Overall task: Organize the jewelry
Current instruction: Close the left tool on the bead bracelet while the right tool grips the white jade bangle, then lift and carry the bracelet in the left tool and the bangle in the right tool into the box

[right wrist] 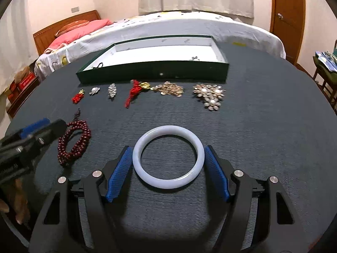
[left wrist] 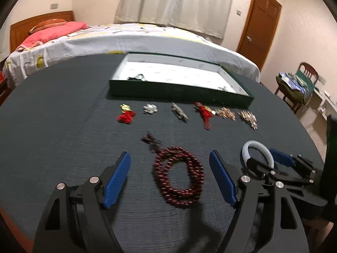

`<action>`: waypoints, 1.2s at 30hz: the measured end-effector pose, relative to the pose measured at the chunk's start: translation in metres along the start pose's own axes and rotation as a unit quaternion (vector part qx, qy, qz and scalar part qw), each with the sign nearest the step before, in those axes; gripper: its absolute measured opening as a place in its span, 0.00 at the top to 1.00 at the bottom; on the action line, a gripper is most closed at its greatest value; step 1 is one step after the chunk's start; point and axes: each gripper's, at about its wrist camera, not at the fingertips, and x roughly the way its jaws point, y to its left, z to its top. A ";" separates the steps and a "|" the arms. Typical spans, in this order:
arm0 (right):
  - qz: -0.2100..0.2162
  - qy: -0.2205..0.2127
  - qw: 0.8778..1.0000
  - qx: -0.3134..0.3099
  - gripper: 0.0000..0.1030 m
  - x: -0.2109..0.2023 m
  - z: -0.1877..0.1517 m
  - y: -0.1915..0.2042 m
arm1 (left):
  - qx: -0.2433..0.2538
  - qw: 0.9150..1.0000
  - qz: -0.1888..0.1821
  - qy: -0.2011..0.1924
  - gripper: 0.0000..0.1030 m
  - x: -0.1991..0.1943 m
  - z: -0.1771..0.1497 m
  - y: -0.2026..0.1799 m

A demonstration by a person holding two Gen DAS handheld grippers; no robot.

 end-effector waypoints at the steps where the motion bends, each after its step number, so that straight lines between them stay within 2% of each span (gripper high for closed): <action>1: -0.001 -0.001 1.000 0.003 0.33 -0.001 0.000 -0.002 | 0.006 1.000 0.000 0.002 0.28 0.003 -0.001 -0.003; 5: -0.004 -0.003 1.000 0.009 0.33 -0.003 -0.001 -0.008 | 0.028 1.000 0.005 0.012 0.28 0.014 -0.004 -0.013; 10: -0.003 -0.004 1.000 0.013 0.33 -0.003 -0.001 -0.010 | 0.027 0.999 0.004 0.032 0.28 0.022 -0.008 -0.012; 13: -0.002 -0.004 1.000 0.014 0.33 -0.002 -0.001 -0.010 | 0.038 0.999 0.014 0.029 0.41 0.020 -0.009 -0.012; 15: -0.002 -0.003 1.000 0.015 0.33 -0.002 -0.001 -0.011 | 0.038 0.999 0.012 0.028 0.56 0.018 -0.011 -0.010; 17: -0.001 -0.003 1.000 0.016 0.33 -0.001 -0.001 -0.011 | 0.035 0.999 0.007 0.027 0.64 0.016 -0.012 -0.007; 18: -0.001 -0.003 1.000 0.016 0.33 -0.001 -0.001 -0.011 | 0.031 0.999 0.003 0.027 0.74 0.015 -0.012 -0.006; 20: -0.001 -0.003 1.000 0.016 0.33 -0.001 -0.001 -0.011 | 0.028 0.999 -0.007 0.027 0.86 0.015 -0.013 -0.004; 25: 0.001 -0.003 1.000 0.015 0.33 -0.001 -0.002 -0.010 | 0.037 0.999 -0.006 0.026 0.90 0.015 -0.013 -0.007; 26: 0.001 -0.003 1.000 0.015 0.33 -0.002 -0.001 -0.010 | 0.038 0.999 -0.008 0.023 0.94 0.013 -0.013 -0.007; 36: 0.001 -0.013 1.000 0.016 0.33 -0.005 0.000 -0.009 | 0.031 0.999 -0.008 0.008 0.94 0.006 -0.007 -0.004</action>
